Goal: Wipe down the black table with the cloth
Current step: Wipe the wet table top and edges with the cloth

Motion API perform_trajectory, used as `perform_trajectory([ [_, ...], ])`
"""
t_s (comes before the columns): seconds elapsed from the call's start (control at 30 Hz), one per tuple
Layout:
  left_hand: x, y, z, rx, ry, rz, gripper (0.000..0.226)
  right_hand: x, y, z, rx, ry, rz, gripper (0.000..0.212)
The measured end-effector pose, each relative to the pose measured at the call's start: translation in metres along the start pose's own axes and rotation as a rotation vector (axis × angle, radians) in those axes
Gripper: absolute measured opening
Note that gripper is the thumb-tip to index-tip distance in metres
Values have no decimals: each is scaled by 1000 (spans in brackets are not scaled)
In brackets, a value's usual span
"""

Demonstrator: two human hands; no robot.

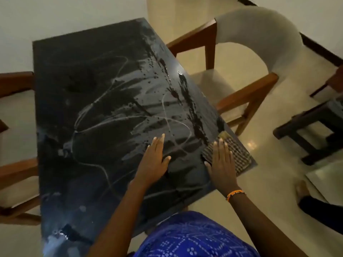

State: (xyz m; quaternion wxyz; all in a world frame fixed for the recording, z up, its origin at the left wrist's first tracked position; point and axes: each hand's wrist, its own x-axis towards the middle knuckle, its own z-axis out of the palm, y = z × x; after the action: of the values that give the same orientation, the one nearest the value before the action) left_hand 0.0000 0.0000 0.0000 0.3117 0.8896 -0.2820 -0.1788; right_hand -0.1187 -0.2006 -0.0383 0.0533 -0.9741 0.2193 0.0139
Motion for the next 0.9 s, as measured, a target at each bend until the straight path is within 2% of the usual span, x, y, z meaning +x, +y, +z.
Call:
perform_trajectory([
  [0.17,8,7,-2,-164,-86,-123,70,6,12,-3,65,-88,55,49],
  [0.3,12,11,-6,-282,-117,-200,54,22,7,-21,196,-1,104,31],
  [0.37,12,14,-5,-340,-150,-236,45,30,1,-27,342,45,85,28],
  [0.43,12,16,-2,-400,-166,-273,40,38,-9,-36,604,1,103,28],
  [0.5,11,15,-1,-447,-182,-314,43,46,-23,-45,942,-152,145,24],
  [0.57,8,11,-2,-512,-174,-373,52,51,-41,-53,1347,-392,183,26],
  [0.63,6,7,-8,-609,-134,-419,61,55,-56,-59,1639,-624,242,30],
  [0.7,1,1,-18,-730,-44,-462,68,59,-74,-62,1785,-792,244,30],
  [0.8,-10,-12,-32,-840,124,-546,70,63,-99,-59,1858,-924,289,34],
  [0.9,-22,-25,-41,-793,301,-577,50,71,-125,-56,1880,-1091,231,38],
])
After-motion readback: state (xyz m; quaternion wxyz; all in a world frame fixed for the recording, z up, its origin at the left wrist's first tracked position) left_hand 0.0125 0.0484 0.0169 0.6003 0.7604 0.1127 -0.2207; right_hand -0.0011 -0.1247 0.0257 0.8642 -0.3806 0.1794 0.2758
